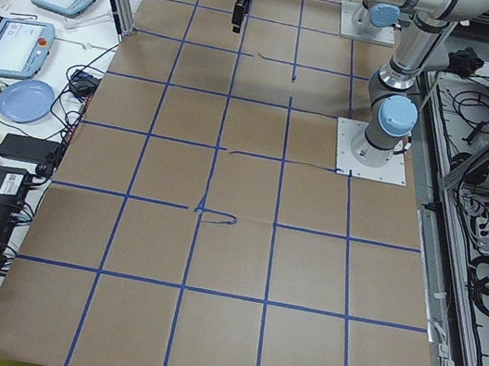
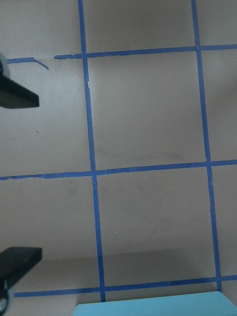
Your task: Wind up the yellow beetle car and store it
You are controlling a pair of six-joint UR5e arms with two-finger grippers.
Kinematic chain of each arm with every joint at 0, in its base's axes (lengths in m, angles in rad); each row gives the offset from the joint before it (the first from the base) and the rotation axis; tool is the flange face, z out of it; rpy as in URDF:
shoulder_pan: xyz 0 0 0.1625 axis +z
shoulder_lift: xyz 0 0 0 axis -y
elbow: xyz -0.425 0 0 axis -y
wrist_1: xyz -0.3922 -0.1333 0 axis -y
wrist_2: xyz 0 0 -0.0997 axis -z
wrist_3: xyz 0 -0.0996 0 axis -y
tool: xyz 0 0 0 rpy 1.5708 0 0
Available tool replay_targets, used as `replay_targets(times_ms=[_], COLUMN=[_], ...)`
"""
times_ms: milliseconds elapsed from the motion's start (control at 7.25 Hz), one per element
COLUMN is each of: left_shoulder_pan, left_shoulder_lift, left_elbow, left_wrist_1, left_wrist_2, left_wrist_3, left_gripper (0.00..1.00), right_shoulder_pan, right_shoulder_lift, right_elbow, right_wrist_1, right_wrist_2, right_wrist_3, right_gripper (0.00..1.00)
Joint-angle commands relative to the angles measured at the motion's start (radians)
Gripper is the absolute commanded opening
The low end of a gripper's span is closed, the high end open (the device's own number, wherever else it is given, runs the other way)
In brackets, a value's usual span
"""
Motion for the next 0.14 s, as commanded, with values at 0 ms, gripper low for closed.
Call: replay_targets(times_ms=[0], left_shoulder_pan=[0.000], left_shoulder_lift=[-0.002], left_elbow=[-0.006], left_wrist_1=[0.009], left_wrist_2=[0.001], left_wrist_3=[0.000], left_gripper=[1.00], right_shoulder_pan=[0.006], right_shoulder_lift=[-0.008], right_elbow=[0.004], right_wrist_1=[0.016], right_wrist_2=[-0.002], right_wrist_3=[-0.027], right_gripper=[1.00])
